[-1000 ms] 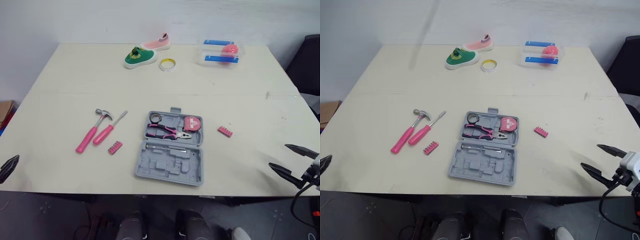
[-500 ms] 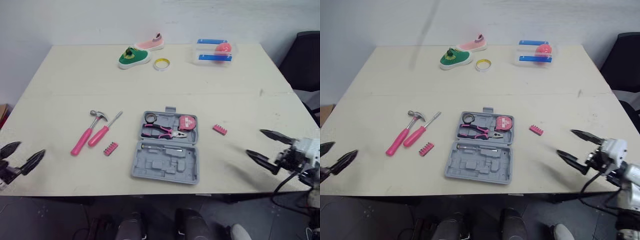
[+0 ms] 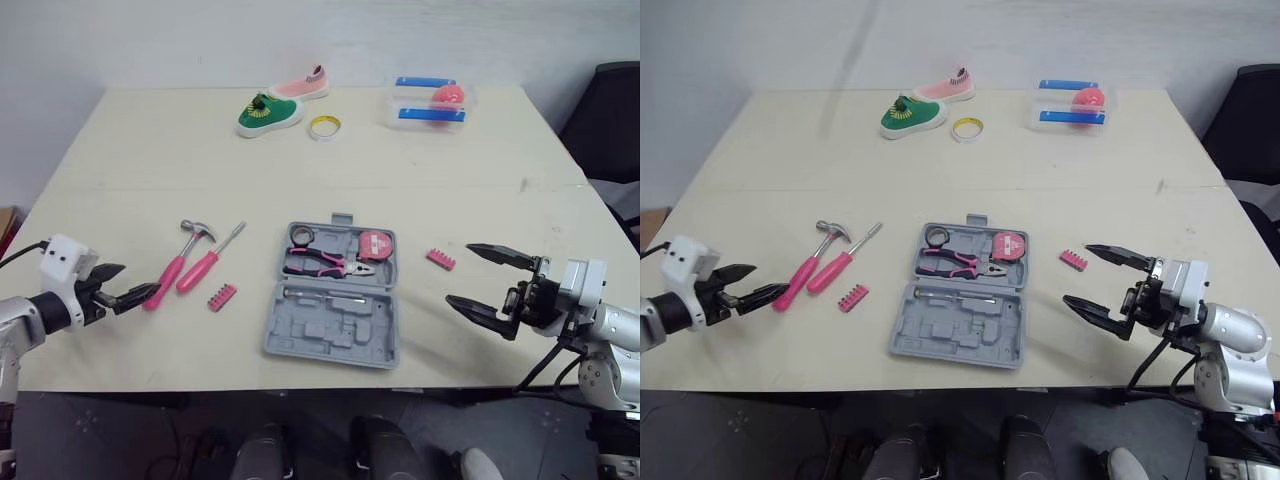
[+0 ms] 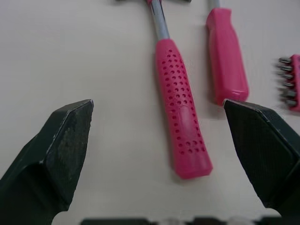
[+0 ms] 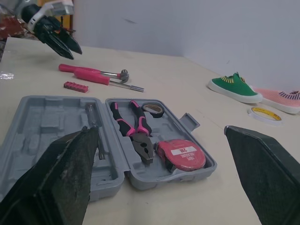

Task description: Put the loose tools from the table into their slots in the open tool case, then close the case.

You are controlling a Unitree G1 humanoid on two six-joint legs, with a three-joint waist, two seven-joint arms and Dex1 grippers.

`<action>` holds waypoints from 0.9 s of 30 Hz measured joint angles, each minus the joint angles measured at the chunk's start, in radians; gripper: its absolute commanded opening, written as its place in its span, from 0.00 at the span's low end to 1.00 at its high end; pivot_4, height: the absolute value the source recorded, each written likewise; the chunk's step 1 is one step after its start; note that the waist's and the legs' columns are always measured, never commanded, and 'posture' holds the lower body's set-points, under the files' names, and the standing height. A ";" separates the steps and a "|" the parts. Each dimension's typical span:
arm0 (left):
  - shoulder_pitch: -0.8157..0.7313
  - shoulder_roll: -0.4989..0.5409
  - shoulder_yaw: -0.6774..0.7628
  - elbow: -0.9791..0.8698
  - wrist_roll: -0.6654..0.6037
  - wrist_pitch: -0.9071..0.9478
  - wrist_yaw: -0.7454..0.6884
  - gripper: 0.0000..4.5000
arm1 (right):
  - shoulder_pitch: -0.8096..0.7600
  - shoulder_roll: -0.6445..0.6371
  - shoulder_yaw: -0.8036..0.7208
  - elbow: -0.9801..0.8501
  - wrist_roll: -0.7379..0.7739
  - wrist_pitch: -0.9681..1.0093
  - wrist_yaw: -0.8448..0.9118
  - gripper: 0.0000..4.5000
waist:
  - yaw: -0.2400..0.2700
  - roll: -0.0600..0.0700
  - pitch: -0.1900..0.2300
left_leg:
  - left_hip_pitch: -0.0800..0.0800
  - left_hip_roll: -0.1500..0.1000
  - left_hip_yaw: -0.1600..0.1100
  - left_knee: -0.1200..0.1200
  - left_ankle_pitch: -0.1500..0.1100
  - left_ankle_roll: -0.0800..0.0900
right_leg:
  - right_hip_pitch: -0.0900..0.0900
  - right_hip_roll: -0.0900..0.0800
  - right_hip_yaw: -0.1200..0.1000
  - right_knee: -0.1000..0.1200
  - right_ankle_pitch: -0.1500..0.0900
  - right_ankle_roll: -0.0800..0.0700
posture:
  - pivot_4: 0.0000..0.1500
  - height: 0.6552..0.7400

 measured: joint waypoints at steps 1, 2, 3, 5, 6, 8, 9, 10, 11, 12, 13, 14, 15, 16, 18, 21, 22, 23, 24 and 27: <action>-0.026 0.000 -0.022 0.019 0.017 0.004 0.012 0.99 | 0.000 0.000 0.001 -0.005 0.000 0.003 -0.001 1.00 | 0.000 0.000 0.000 | 0.000 0.000 0.001 0.000 0.003 0.004 | -0.001 0.001 -0.001 0.000 0.000 0.000 | 1.00 1.00; -0.039 0.000 -0.028 0.033 0.027 0.003 0.022 0.99 | -0.002 0.001 0.002 -0.013 0.001 0.005 -0.001 1.00 | -0.002 0.000 0.000 | 0.000 0.000 0.002 0.000 0.003 0.005 | -0.002 0.001 -0.002 0.001 0.000 0.000 | 1.00 1.00; -0.055 0.000 -0.034 0.047 0.038 0.003 0.030 0.99 | 0.000 0.001 0.002 -0.022 0.001 0.008 -0.003 1.00 | -0.002 0.000 0.000 | 0.000 0.000 0.003 0.000 0.003 0.005 | -0.002 0.001 -0.002 0.001 0.000 0.000 | 1.00 1.00; -0.082 -0.001 -0.039 0.077 0.050 -0.007 0.031 0.99 | 0.000 0.002 0.002 -0.041 0.001 0.019 -0.012 1.00 | 0.000 -0.001 0.000 | -0.001 0.000 0.004 0.001 0.003 0.005 | -0.004 0.001 -0.002 0.002 0.000 0.000 | 1.00 1.00; -0.094 -0.003 -0.042 0.083 0.053 -0.014 0.030 0.99 | 0.000 0.002 0.002 -0.047 0.001 0.021 -0.016 1.00 | 0.002 -0.001 0.000 | -0.001 0.000 0.005 0.001 0.003 0.005 | -0.004 0.001 -0.003 0.003 0.000 0.000 | 1.00 1.00; -0.110 -0.007 -0.054 0.087 0.055 -0.023 0.016 0.99 | 0.000 0.002 0.002 -0.061 0.001 0.027 -0.027 1.00 | 0.002 -0.001 0.001 | -0.001 0.000 0.005 0.001 0.003 0.006 | -0.004 0.000 -0.002 0.003 0.000 0.000 | 1.00 1.00; -0.112 -0.007 -0.066 0.087 0.057 -0.022 0.007 0.99 | 0.000 0.002 0.002 -0.069 0.001 0.032 -0.031 1.00 | 0.002 -0.001 0.000 | -0.001 -0.001 0.005 0.002 0.003 0.006 | -0.004 0.000 -0.002 0.004 0.000 0.000 | 1.00 1.00; -0.115 -0.008 -0.079 0.088 0.059 -0.018 0.000 0.99 | 0.000 0.002 0.002 -0.075 0.001 0.040 -0.033 1.00 | 0.002 -0.001 0.000 | -0.001 -0.001 0.005 0.002 0.003 0.006 | -0.004 0.000 -0.002 0.004 0.000 0.000 | 1.00 1.00; -0.124 -0.014 -0.097 0.090 0.060 -0.012 -0.008 0.99 | 0.000 0.002 0.002 -0.079 0.001 0.046 -0.037 1.00 | 0.003 -0.001 0.000 | -0.001 -0.001 0.005 0.002 0.003 0.006 | -0.004 0.000 -0.002 0.004 0.000 0.000 | 1.00 1.00; -0.129 -0.020 -0.110 0.092 0.061 -0.008 -0.010 0.99 | -0.001 0.002 0.002 -0.084 0.001 0.052 -0.042 1.00 | 0.003 -0.001 0.001 | -0.001 -0.001 0.005 0.002 0.003 0.006 | -0.004 0.000 -0.002 0.004 0.000 0.000 | 1.00 1.00; -0.135 -0.022 -0.122 0.096 0.063 -0.003 -0.011 0.99 | -0.003 0.002 0.002 -0.091 0.001 0.062 -0.047 1.00 | 0.003 -0.001 0.001 | -0.001 0.000 0.005 0.002 0.004 0.006 | -0.005 0.000 -0.002 0.004 0.000 0.000 | 1.00 1.00; -0.142 -0.022 -0.132 0.103 0.070 0.004 -0.009 0.99 | -0.006 0.002 0.002 -0.098 0.001 0.068 -0.053 1.00 | 0.002 -0.001 0.001 | -0.001 0.000 0.005 0.001 0.004 0.006 | -0.005 0.000 -0.002 0.004 0.000 0.000 | 1.00 1.00; -0.147 -0.022 -0.137 0.109 0.078 0.008 -0.004 0.99 | -0.010 0.001 0.002 -0.109 0.001 0.077 -0.058 1.00 | 0.000 -0.001 0.001 | -0.001 0.000 0.005 0.001 0.004 0.006 | -0.005 0.000 -0.002 0.005 0.000 0.000 | 1.00 1.00; -0.151 -0.022 -0.141 0.111 0.086 0.009 0.000 0.99 | -0.014 0.001 0.002 -0.118 0.001 0.086 -0.063 1.00 | -0.001 -0.001 0.001 | -0.001 0.000 0.005 0.001 0.004 0.006 | -0.005 0.001 -0.002 0.005 0.000 0.000 | 1.00 1.00; -0.158 -0.023 -0.143 0.112 0.095 0.009 0.008 0.99 | -0.019 0.001 0.002 -0.127 0.001 0.095 -0.070 1.00 | 0.001 -0.001 0.001 | -0.001 0.000 0.005 0.001 0.004 0.006 | -0.005 0.001 -0.002 0.005 0.000 0.000 | 1.00 1.00; -0.178 -0.036 -0.144 0.114 0.101 0.014 0.022 0.99 | -0.019 0.001 0.002 -0.137 0.001 0.110 -0.075 1.00 | 0.003 -0.001 0.001 | -0.001 -0.001 0.005 0.001 0.004 0.006 | -0.005 0.000 -0.002 0.005 0.000 0.001 | 1.00 1.00; -0.182 -0.040 -0.148 0.115 0.104 0.015 0.024 0.99 | -0.019 0.001 0.002 -0.141 0.001 0.113 -0.076 1.00 | 0.003 -0.001 0.001 | -0.001 -0.001 0.005 0.002 0.004 0.007 | -0.005 0.000 -0.002 0.005 0.000 0.001 | 1.00 1.00; -0.184 -0.045 -0.154 0.116 0.106 0.018 0.024 0.99 | -0.019 0.001 0.003 -0.148 0.001 0.116 -0.078 1.00 | 0.003 -0.001 0.001 | -0.001 -0.001 0.005 0.002 0.004 0.007 | -0.005 0.000 -0.002 0.005 0.000 0.001 | 1.00 1.00; -0.187 -0.051 -0.161 0.117 0.109 0.021 0.024 0.99 | -0.020 0.001 0.003 -0.153 0.001 0.119 -0.081 1.00 | 0.003 -0.002 0.001 | -0.002 -0.001 0.005 0.002 0.004 0.007 | -0.005 0.000 -0.002 0.005 0.001 0.001 | 1.00 1.00; -0.214 -0.055 -0.177 0.133 0.115 0.033 0.015 0.99 | -0.027 0.002 0.011 -0.155 0.000 0.128 -0.087 1.00 | 0.005 -0.002 0.001 | -0.001 -0.001 0.005 0.002 0.005 0.007 | -0.005 0.000 -0.002 0.005 0.001 0.001 | 1.00 1.00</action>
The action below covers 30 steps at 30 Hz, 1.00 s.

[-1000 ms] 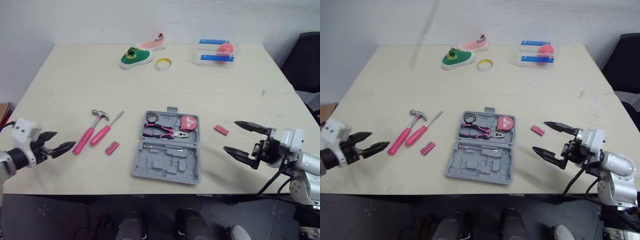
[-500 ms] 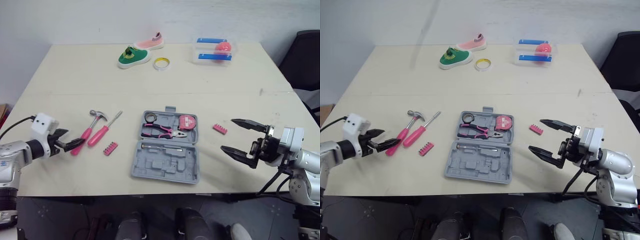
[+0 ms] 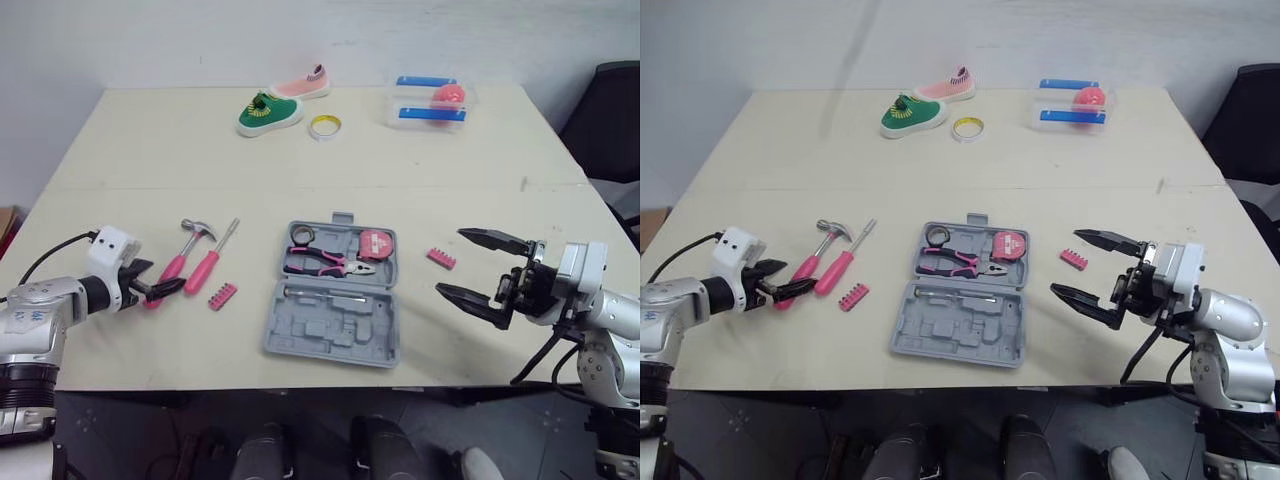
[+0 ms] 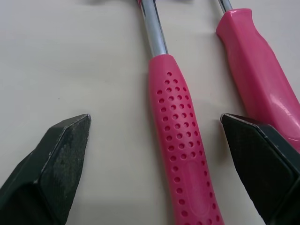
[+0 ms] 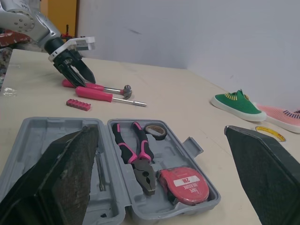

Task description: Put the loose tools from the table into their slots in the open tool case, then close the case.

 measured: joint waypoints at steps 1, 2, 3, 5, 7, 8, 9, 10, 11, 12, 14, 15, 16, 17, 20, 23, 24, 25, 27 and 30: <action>-0.008 -0.002 -0.003 0.009 0.001 0.000 -0.003 0.94 | -0.002 0.000 0.003 0.000 0.000 0.000 -0.001 1.00 | 0.001 0.000 0.000 | 0.000 0.000 0.000 0.000 0.000 0.000 | 0.000 0.000 0.000 0.000 0.000 0.000 | 1.00 1.00; -0.017 -0.006 -0.005 0.019 0.005 -0.002 -0.004 0.87 | -0.004 0.001 0.007 0.000 0.000 0.000 -0.003 1.00 | 0.002 0.000 0.000 | 0.000 0.000 0.000 0.000 0.000 0.000 | 0.000 0.000 0.000 0.001 0.000 0.000 | 1.00 1.00; -0.022 -0.011 -0.005 0.026 0.012 -0.005 -0.003 0.81 | -0.005 0.001 0.012 -0.001 0.000 0.000 -0.002 1.00 | 0.002 0.000 0.000 | 0.000 0.000 0.000 0.000 0.001 0.001 | 0.000 0.000 0.000 0.001 0.000 0.000 | 1.00 1.00; -0.045 -0.022 -0.005 0.063 0.022 -0.018 0.000 0.64 | -0.004 0.001 0.026 -0.004 0.000 0.001 0.000 1.00 | 0.006 0.000 0.000 | 0.000 0.000 0.000 0.001 0.001 0.001 | 0.000 0.000 0.000 0.002 0.000 0.000 | 1.00 1.00; -0.052 -0.031 -0.008 0.077 0.026 -0.030 -0.005 0.43 | -0.003 0.000 0.029 -0.010 0.001 0.007 0.008 1.00 | 0.010 0.000 0.000 | 0.000 0.000 0.000 0.001 0.001 0.001 | 0.000 -0.001 0.000 0.002 0.000 0.000 | 1.00 1.00; -0.055 -0.034 -0.008 0.083 0.026 -0.034 -0.008 0.34 | -0.002 0.000 0.031 -0.017 0.002 0.010 0.013 1.00 | 0.012 0.000 0.000 | 0.000 0.000 0.000 0.001 0.001 0.001 | 0.000 0.000 0.000 0.002 0.000 0.000 | 1.00 1.00; -0.056 -0.036 -0.008 0.085 0.027 -0.036 -0.013 0.24 | 0.000 0.000 0.032 -0.028 0.004 0.018 0.018 1.00 | 0.014 0.000 0.000 | 0.000 0.000 0.000 0.001 0.001 0.001 | 0.000 0.000 0.000 0.001 0.000 0.000 | 1.00 1.00; -0.057 -0.037 -0.008 0.087 0.027 -0.036 -0.017 0.15 | 0.001 0.000 0.036 -0.038 0.006 0.023 0.023 1.00 | 0.017 0.000 0.000 | 0.000 0.000 0.000 0.001 0.001 0.001 | 0.000 0.000 0.000 0.001 0.000 0.000 | 1.00 1.00; -0.057 -0.040 -0.008 0.087 0.027 -0.042 -0.021 0.12 | 0.008 -0.001 0.039 -0.050 0.009 0.027 0.029 1.00 | 0.019 0.000 0.000 | 0.000 0.000 0.000 0.001 0.001 0.001 | 0.000 0.000 0.000 0.001 0.000 0.000 | 1.00 1.00; -0.055 -0.041 -0.008 0.087 0.026 -0.046 -0.023 0.12 | 0.014 -0.002 0.043 -0.060 0.011 0.030 0.036 1.00 | 0.021 0.000 0.000 | 0.000 0.000 0.000 0.001 0.001 0.001 | 0.000 0.000 0.000 0.001 0.000 0.000 | 1.00 1.00; -0.049 -0.051 0.005 0.088 0.024 -0.061 -0.021 0.12 | 0.029 -0.004 0.053 -0.081 0.013 0.040 0.046 1.00 | 0.022 0.000 0.000 | 0.000 -0.001 0.000 0.001 0.000 0.001 | 0.000 -0.001 0.000 0.001 0.000 0.000 | 1.00 1.00; -0.046 -0.058 0.015 0.091 0.021 -0.073 -0.019 0.12 | 0.033 -0.004 0.053 -0.082 0.013 0.043 0.049 1.00 | 0.022 0.000 0.000 | 0.000 -0.001 0.000 0.001 0.000 0.001 | 0.000 -0.001 0.000 0.001 0.000 0.000 | 1.00 1.00; -0.037 -0.072 0.037 0.097 0.017 -0.100 -0.012 0.12 | 0.038 -0.005 0.053 -0.083 0.013 0.044 0.048 1.00 | 0.022 0.000 0.000 | 0.000 -0.001 0.000 0.001 0.000 0.001 | 0.000 -0.001 0.000 0.001 0.001 0.001 | 1.00 1.00; -0.029 -0.080 0.052 0.098 0.012 -0.120 -0.008 0.12 | 0.042 -0.006 0.052 -0.085 0.013 0.044 0.048 1.00 | 0.022 0.000 0.000 | 0.000 0.000 0.000 0.001 0.001 0.001 | 0.000 -0.001 0.000 0.001 0.001 0.001 | 1.00 1.00; -0.007 -0.095 0.107 0.097 -0.009 -0.204 -0.007 0.12 | 0.061 -0.011 0.043 -0.090 0.013 0.044 0.048 1.00 | 0.022 -0.004 0.002 | 0.000 0.000 -0.001 0.001 0.001 0.001 | 0.000 0.000 0.000 0.001 0.001 0.000 | 1.00 1.00; -0.006 -0.095 0.163 0.071 -0.030 -0.282 -0.019 0.12 | 0.067 -0.019 0.019 -0.088 0.013 0.042 0.044 1.00 | 0.021 -0.008 0.004 | -0.001 0.001 -0.001 0.001 0.001 0.001 | 0.000 0.000 0.000 0.001 0.001 0.000 | 1.00 1.00; -0.005 -0.095 0.176 0.047 -0.039 -0.306 -0.026 0.12 | 0.067 -0.022 0.013 -0.086 0.013 0.041 0.043 1.00 | 0.021 -0.008 0.005 | -0.001 0.000 -0.001 0.001 0.001 0.001 | 0.000 0.000 0.000 0.000 0.002 0.000 | 1.00 1.00; -0.005 -0.095 0.186 0.018 -0.051 -0.322 -0.038 0.12 | 0.066 -0.024 0.008 -0.085 0.012 0.040 0.041 1.00 | 0.021 -0.008 0.005 | -0.001 0.000 -0.001 0.001 0.001 0.001 | 0.000 -0.001 0.000 0.000 0.002 0.000 | 1.00 1.00; -0.003 -0.095 0.194 -0.054 -0.085 -0.343 -0.076 0.12 | 0.067 -0.030 0.005 -0.079 0.008 0.040 0.040 1.00 | 0.021 -0.009 0.005 | -0.001 0.000 0.000 0.001 0.000 0.001 | 0.000 -0.001 0.000 -0.001 0.002 0.000 | 1.00 1.00; 0.015 -0.095 0.176 -0.177 -0.119 -0.366 -0.147 0.12 | 0.067 -0.047 0.004 -0.074 0.000 0.038 0.047 1.00 | 0.021 -0.009 0.005 | -0.002 0.000 0.000 0.001 0.000 0.001 | 0.000 0.000 0.000 -0.002 0.002 0.000 | 1.00 1.00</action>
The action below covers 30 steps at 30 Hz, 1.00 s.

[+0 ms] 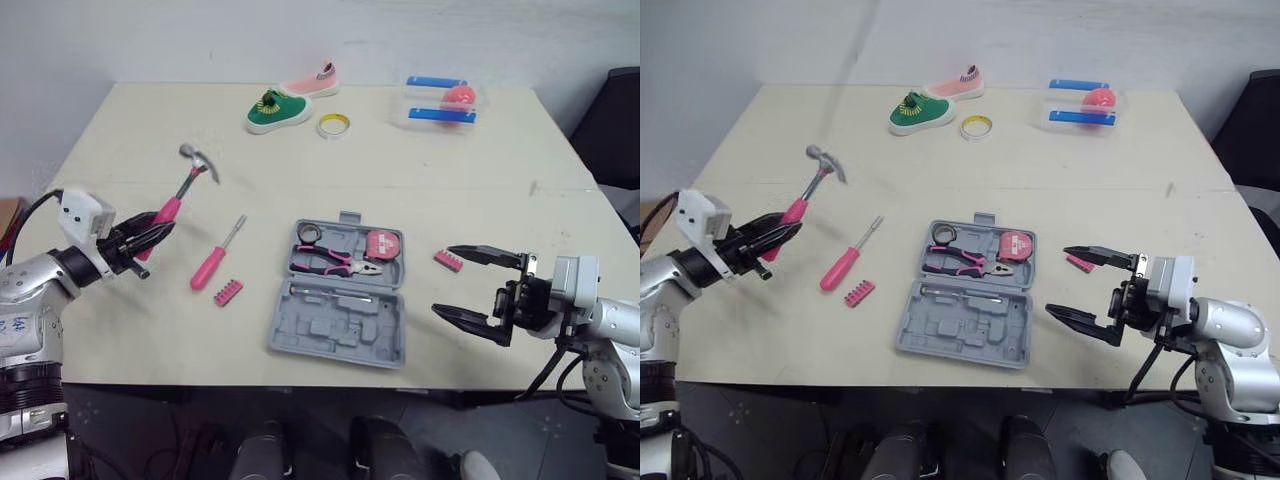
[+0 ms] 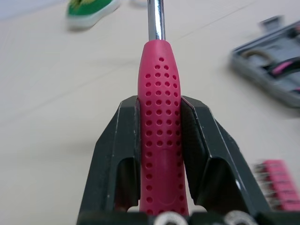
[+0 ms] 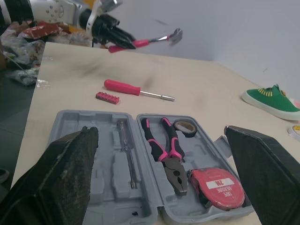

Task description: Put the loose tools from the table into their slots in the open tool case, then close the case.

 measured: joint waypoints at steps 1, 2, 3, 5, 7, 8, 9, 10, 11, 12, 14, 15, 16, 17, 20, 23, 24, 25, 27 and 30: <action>0.012 0.000 -0.035 -0.073 -0.011 -0.007 -0.040 0.12 | 0.000 -0.005 -0.004 0.004 -0.002 -0.007 0.006 1.00 | 0.000 0.000 0.000 | 0.000 0.000 0.000 0.000 0.000 0.000 | 0.000 0.000 0.000 0.000 0.000 0.000 | 1.00 1.00; 0.015 -0.001 -0.059 -0.101 -0.016 -0.007 -0.058 0.12 | 0.000 -0.006 -0.006 0.006 -0.003 -0.012 0.008 1.00 | 0.000 0.000 0.000 | 0.000 0.000 0.000 0.000 0.000 0.000 | 0.000 0.001 0.000 0.000 0.000 0.000 | 1.00 1.00; 0.014 -0.001 -0.084 -0.127 -0.016 -0.004 -0.074 0.12 | 0.001 -0.008 -0.008 0.011 -0.006 -0.016 0.010 1.00 | 0.000 0.000 0.000 | 0.000 0.000 0.000 0.000 0.000 0.000 | 0.000 0.001 0.000 0.000 0.000 0.000 | 1.00 1.00; 0.005 -0.002 -0.176 -0.200 -0.015 0.001 -0.121 0.12 | 0.003 -0.031 -0.011 0.033 -0.013 -0.018 0.021 1.00 | 0.001 0.000 0.000 | 0.000 0.000 0.001 0.001 0.000 0.000 | 0.000 0.002 0.000 0.001 0.000 0.000 | 1.00 1.00; -0.011 -0.004 -0.249 -0.250 -0.013 0.009 -0.154 0.12 | 0.003 -0.038 -0.017 0.037 -0.013 -0.018 0.028 1.00 | 0.001 0.000 0.000 | 0.000 0.000 0.001 0.002 0.001 0.000 | 0.000 0.002 0.001 0.001 0.000 0.001 | 1.00 1.00; -0.023 -0.004 -0.281 -0.272 -0.013 0.018 -0.163 0.12 | 0.004 -0.039 -0.017 0.037 -0.012 -0.017 0.030 1.00 | 0.001 0.000 0.000 | 0.000 0.001 0.001 0.002 0.001 0.000 | 0.000 0.002 0.001 0.001 0.000 0.001 | 1.00 1.00; -0.041 -0.007 -0.310 -0.288 -0.011 0.033 -0.166 0.12 | 0.015 -0.044 -0.019 0.037 -0.008 -0.015 0.036 1.00 | 0.000 0.000 0.000 | 0.000 0.001 0.001 0.002 0.001 0.000 | 0.000 0.002 0.001 0.001 0.001 0.001 | 1.00 1.00; -0.054 -0.011 -0.331 -0.300 -0.010 0.046 -0.166 0.12 | 0.023 -0.049 -0.019 0.037 -0.008 -0.012 0.042 1.00 | 0.000 0.000 0.000 | 0.000 0.001 0.001 0.002 0.001 0.000 | 0.000 0.002 0.001 0.001 0.001 0.001 | 1.00 1.00; -0.078 -0.020 -0.368 -0.321 -0.004 0.074 -0.167 0.12 | 0.042 -0.055 -0.022 0.035 -0.006 -0.010 0.053 1.00 | 0.000 0.000 0.000 | 0.000 0.001 0.001 0.002 0.001 0.000 | 0.000 0.003 0.001 0.001 0.001 0.001 | 1.00 1.00; -0.109 -0.029 -0.420 -0.341 0.008 0.111 -0.168 0.12 | 0.068 -0.066 -0.024 0.035 -0.005 -0.010 0.064 1.00 | 0.002 0.000 0.000 | 0.000 0.001 0.001 0.002 0.001 0.000 | 0.000 0.004 0.001 0.001 0.001 0.001 | 1.00 1.00; -0.148 -0.049 -0.528 -0.373 0.034 0.186 -0.174 0.12 | 0.097 -0.069 -0.022 0.035 -0.007 -0.009 0.078 1.00 | 0.003 0.000 0.000 | 0.000 0.000 0.001 0.003 0.001 0.000 | 0.001 0.008 0.001 0.001 0.001 0.001 | 1.00 1.00; -0.156 -0.055 -0.560 -0.373 0.047 0.200 -0.177 0.12 | 0.102 -0.069 -0.021 0.035 -0.007 -0.009 0.079 1.00 | 0.004 0.000 0.000 | 0.000 0.000 0.001 0.003 0.001 0.001 | 0.001 0.009 0.002 0.001 0.001 0.001 | 1.00 1.00; -0.169 -0.058 -0.603 -0.369 0.073 0.208 -0.183 0.12 | 0.111 -0.069 -0.022 0.035 -0.006 -0.009 0.079 1.00 | 0.002 -0.001 0.001 | 0.000 0.000 0.001 0.004 0.001 0.001 | 0.001 0.010 0.002 0.001 0.001 0.002 | 1.00 1.00; -0.184 -0.056 -0.633 -0.364 0.100 0.212 -0.192 0.12 | 0.122 -0.069 -0.022 0.034 -0.006 -0.009 0.079 1.00 | 0.000 -0.001 0.001 | 0.000 0.002 0.001 0.005 0.001 0.000 | 0.001 0.011 0.003 0.001 0.001 0.002 | 1.00 1.00; -0.221 -0.043 -0.669 -0.357 0.154 0.223 -0.200 0.12 | 0.137 -0.069 -0.023 0.033 -0.003 0.001 0.078 1.00 | -0.001 -0.001 0.001 | 0.000 0.004 0.001 0.006 0.001 0.000 | 0.001 0.014 0.003 0.001 0.001 0.002 | 1.00 1.00; -0.274 -0.033 -0.729 -0.351 0.237 0.241 -0.201 0.12 | 0.152 -0.069 -0.026 0.008 0.003 0.008 0.075 1.00 | 0.003 -0.001 0.001 | 0.000 0.004 -0.001 0.006 0.001 -0.001 | 0.001 0.015 0.004 0.001 0.001 0.001 | 1.00 1.00; -0.290 -0.036 -0.750 -0.348 0.250 0.265 -0.207 0.12 | 0.161 -0.069 -0.026 -0.003 0.004 0.009 0.074 1.00 | 0.004 -0.001 0.001 | -0.001 0.004 -0.001 0.006 0.001 -0.001 | 0.001 0.015 0.003 0.001 0.001 0.001 | 1.00 1.00; -0.304 -0.044 -0.768 -0.347 0.256 0.293 -0.214 0.12 | 0.167 -0.069 -0.026 -0.008 0.004 0.011 0.072 1.00 | 0.004 -0.001 0.001 | -0.001 0.004 -0.001 0.006 0.001 0.000 | 0.001 0.015 0.003 0.001 0.001 0.001 | 1.00 1.00; -0.332 -0.066 -0.802 -0.337 0.266 0.345 -0.225 0.12 | 0.175 -0.069 -0.027 -0.020 0.004 0.017 0.062 1.00 | 0.006 -0.001 0.001 | -0.003 0.004 -0.001 0.009 0.000 0.000 | 0.001 0.015 0.003 0.001 0.001 0.001 | 1.00 1.00; -0.346 -0.074 -0.827 -0.317 0.292 0.378 -0.229 0.12 | 0.187 -0.069 -0.028 -0.047 0.006 0.027 0.051 1.00 | 0.004 -0.001 0.001 | -0.004 0.004 -0.002 0.012 0.000 0.001 | 0.001 0.014 0.003 0.001 0.001 0.001 | 1.00 1.00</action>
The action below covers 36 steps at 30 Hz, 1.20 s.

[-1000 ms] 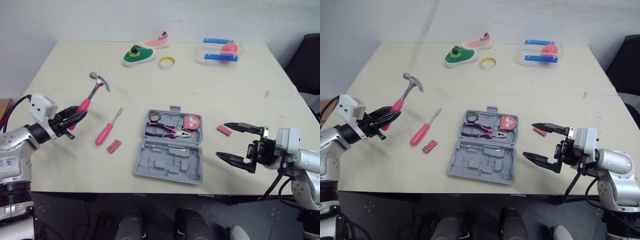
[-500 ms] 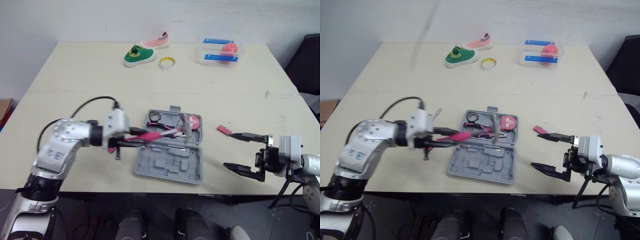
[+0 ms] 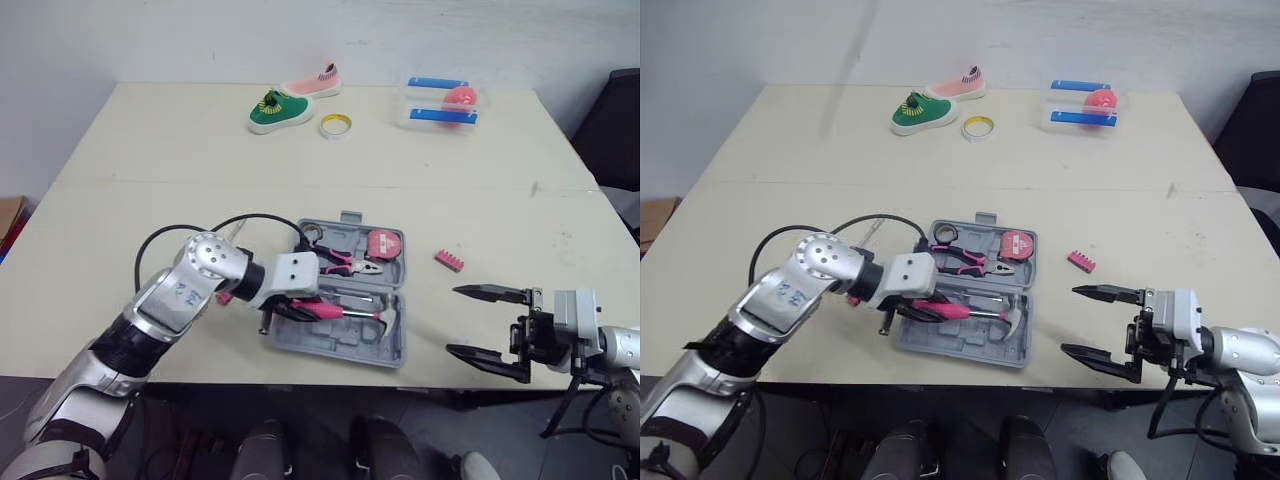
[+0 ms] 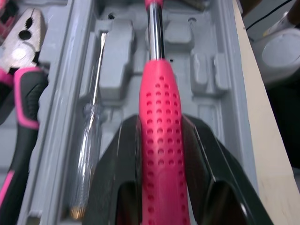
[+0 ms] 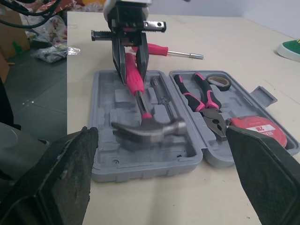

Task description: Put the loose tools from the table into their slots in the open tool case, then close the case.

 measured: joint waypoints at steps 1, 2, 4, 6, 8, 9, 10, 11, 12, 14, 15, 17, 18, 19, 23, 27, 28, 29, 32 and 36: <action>-0.001 -0.004 -0.003 0.003 0.005 0.008 0.002 0.12 | 0.009 0.000 -0.002 -0.002 0.001 0.000 -0.004 1.00 | -0.001 0.000 0.000 | 0.000 0.000 0.000 0.000 0.000 0.000 | 0.000 0.000 0.000 0.000 0.000 0.000 | 1.00 1.00; -0.003 -0.017 -0.003 0.005 0.008 0.018 0.005 0.12 | 0.017 0.000 -0.002 -0.003 0.001 0.001 -0.007 1.00 | 0.000 0.000 0.000 | 0.000 0.000 0.000 0.000 0.000 0.000 | 0.000 0.000 0.000 0.000 0.000 0.000 | 1.00 1.00; -0.013 -0.033 -0.011 0.011 0.017 0.028 0.008 0.12 | 0.019 0.000 -0.002 -0.010 0.001 0.002 -0.016 1.00 | 0.000 0.000 0.000 | -0.001 0.000 -0.001 0.001 0.000 0.000 | 0.000 0.000 0.000 0.000 0.000 0.000 | 1.00 1.00; -0.023 -0.037 -0.022 0.031 0.032 0.028 0.008 0.12 | 0.020 0.000 -0.002 -0.020 0.001 0.002 -0.022 1.00 | -0.001 0.000 0.000 | 0.000 0.000 -0.001 0.001 0.000 0.000 | 0.000 0.000 0.000 0.000 0.000 0.000 | 1.00 1.00; -0.028 -0.047 -0.021 0.043 0.044 0.019 0.010 0.12 | 0.020 0.000 -0.002 -0.033 0.002 0.006 -0.029 1.00 | -0.001 0.000 0.000 | -0.001 0.000 -0.001 0.001 0.000 0.000 | 0.000 0.000 0.000 0.000 0.000 0.000 | 1.00 1.00; -0.029 -0.051 -0.022 0.048 0.048 0.012 0.010 0.12 | 0.020 0.000 -0.002 -0.035 0.002 0.009 -0.034 1.00 | 0.000 0.000 0.000 | -0.001 0.000 -0.001 0.001 0.000 0.000 | 0.000 0.000 0.000 0.000 0.000 0.000 | 1.00 1.00; -0.030 -0.053 -0.023 0.059 0.055 -0.001 0.009 0.12 | 0.020 0.001 -0.002 -0.037 0.002 0.011 -0.039 1.00 | 0.000 0.000 0.000 | -0.001 0.000 -0.001 0.001 0.000 0.000 | 0.000 0.000 0.000 0.000 0.000 0.000 | 1.00 1.00; -0.032 -0.054 -0.023 0.070 0.058 -0.013 0.007 0.12 | 0.020 0.001 -0.002 -0.037 0.002 0.014 -0.042 1.00 | 0.000 0.000 0.000 | -0.001 0.000 -0.001 0.001 0.000 0.000 | 0.000 0.000 0.000 0.000 0.000 0.000 | 1.00 1.00; -0.033 -0.054 -0.023 0.077 0.061 -0.023 0.005 0.12 | 0.020 0.001 -0.002 -0.037 0.002 0.019 -0.044 1.00 | 0.000 0.000 0.000 | -0.001 0.000 -0.001 0.001 0.000 0.000 | 0.000 0.000 -0.001 0.001 0.000 0.000 | 1.00 1.00; -0.034 -0.053 -0.022 0.079 0.062 -0.026 -0.003 0.35 | 0.020 0.001 -0.002 -0.037 0.002 0.021 -0.047 1.00 | -0.001 0.000 0.000 | -0.001 0.000 -0.001 0.001 0.000 0.000 | 0.000 0.000 0.000 0.001 0.000 0.000 | 1.00 1.00; -0.034 -0.052 -0.017 0.078 0.055 -0.028 -0.012 0.40 | 0.020 0.001 -0.002 -0.037 0.002 0.021 -0.050 1.00 | -0.002 0.000 0.000 | -0.001 0.000 -0.001 0.001 0.000 0.000 | 0.000 0.000 -0.001 0.001 0.000 0.000 | 1.00 1.00; -0.034 -0.050 -0.010 0.077 0.044 -0.043 -0.027 0.61 | 0.020 0.001 -0.002 -0.037 0.001 0.021 -0.054 1.00 | -0.001 0.000 0.000 | -0.001 0.000 -0.001 0.001 0.000 0.000 | 0.000 0.000 -0.001 0.001 0.000 0.000 | 1.00 1.00; -0.034 -0.055 -0.007 0.078 0.044 -0.059 -0.023 0.68 | 0.019 0.001 -0.001 -0.037 0.001 0.021 -0.054 1.00 | -0.001 0.000 0.000 | -0.001 0.000 -0.001 0.001 0.000 0.000 | 0.000 0.000 -0.001 0.001 0.000 0.000 | 1.00 1.00; -0.034 -0.063 0.000 0.078 0.044 -0.078 -0.018 0.68 | 0.016 0.002 -0.001 -0.037 0.001 0.021 -0.054 1.00 | 0.000 0.000 0.000 | -0.001 0.000 -0.001 0.002 0.000 0.000 | 0.000 0.000 0.000 0.001 0.000 0.000 | 1.00 1.00; -0.023 -0.070 0.076 0.075 -0.007 -0.127 -0.025 0.68 | 0.009 0.002 0.001 -0.034 0.000 0.021 -0.054 1.00 | 0.000 0.000 0.000 | -0.001 0.000 -0.002 0.002 0.000 0.000 | 0.000 0.000 -0.001 0.001 0.000 0.000 | 1.00 1.00; 0.028 -0.107 0.195 0.080 -0.083 -0.231 -0.018 0.68 | 0.009 0.009 0.002 -0.022 -0.004 0.015 -0.048 1.00 | -0.001 0.000 0.000 | -0.001 0.000 -0.002 0.002 0.000 0.000 | 0.000 -0.001 -0.001 0.002 0.000 0.000 | 1.00 1.00; 0.051 -0.140 0.232 0.084 -0.115 -0.260 -0.007 0.57 | 0.010 0.015 0.002 -0.014 -0.005 0.006 -0.043 1.00 | -0.001 0.000 0.000 | -0.001 0.000 -0.002 0.003 0.000 0.000 | 0.001 -0.001 -0.001 0.001 0.000 0.000 | 1.00 1.00; 0.064 -0.157 0.246 0.087 -0.132 -0.275 0.000 0.51 | 0.011 0.020 0.002 -0.007 -0.007 -0.001 -0.041 1.00 | -0.001 0.000 0.000 | -0.001 0.000 -0.002 0.003 0.000 0.000 | 0.001 -0.001 -0.001 0.002 0.000 0.000 | 1.00 1.00; 0.103 -0.184 0.273 0.121 -0.149 -0.311 0.020 0.26 | 0.017 0.030 0.003 0.007 -0.011 -0.017 -0.038 1.00 | 0.001 0.000 0.000 | 0.000 0.000 -0.002 0.004 0.000 0.000 | 0.002 -0.001 -0.001 0.002 0.000 0.000 | 1.00 1.00; 0.158 -0.237 0.257 0.165 -0.133 -0.365 0.057 0.01 | 0.017 0.033 0.004 0.019 -0.021 -0.041 -0.031 1.00 | 0.001 0.000 0.000 | 0.002 0.000 -0.003 0.003 0.000 0.001 | 0.005 -0.001 -0.001 0.001 0.000 0.001 | 1.00 1.00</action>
